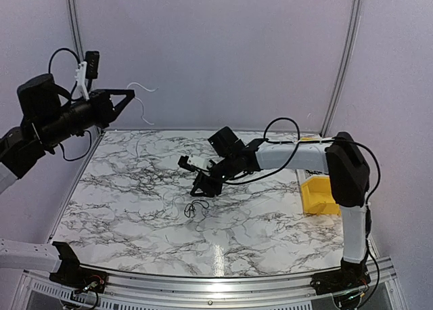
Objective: Untangle the cables
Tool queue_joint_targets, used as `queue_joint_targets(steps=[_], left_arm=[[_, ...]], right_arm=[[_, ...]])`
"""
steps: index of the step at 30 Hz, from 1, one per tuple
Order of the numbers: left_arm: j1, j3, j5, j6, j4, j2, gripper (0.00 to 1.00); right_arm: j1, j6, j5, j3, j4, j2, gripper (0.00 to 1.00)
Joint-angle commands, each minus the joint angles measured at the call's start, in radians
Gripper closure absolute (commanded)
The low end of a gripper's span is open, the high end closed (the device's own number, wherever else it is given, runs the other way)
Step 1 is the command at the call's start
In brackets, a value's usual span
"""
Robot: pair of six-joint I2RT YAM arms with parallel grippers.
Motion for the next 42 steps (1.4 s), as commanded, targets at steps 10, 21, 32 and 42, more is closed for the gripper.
queue_joint_targets(steps=[10,21,32,42], left_arm=[[-0.002,-0.184,0.064,-0.068,0.215,0.078,1.0],[-0.002,-0.194,0.14,-0.122,0.313,0.185,1.0],[-0.005,-0.199,0.192,-0.143,0.338,0.217,1.0],[-0.01,-0.2,0.203,-0.15,0.343,0.234,1.0]], right_arm=[[-0.01,-0.112,-0.055,0.084,-0.196,-0.379,0.4],[-0.009,-0.068,-0.021,0.316,-0.169,-0.308,0.41],[-0.004,-0.033,-0.05,0.382,-0.139,-0.246,0.59],[-0.002,-0.016,-0.068,0.397,-0.138,-0.246,0.69]])
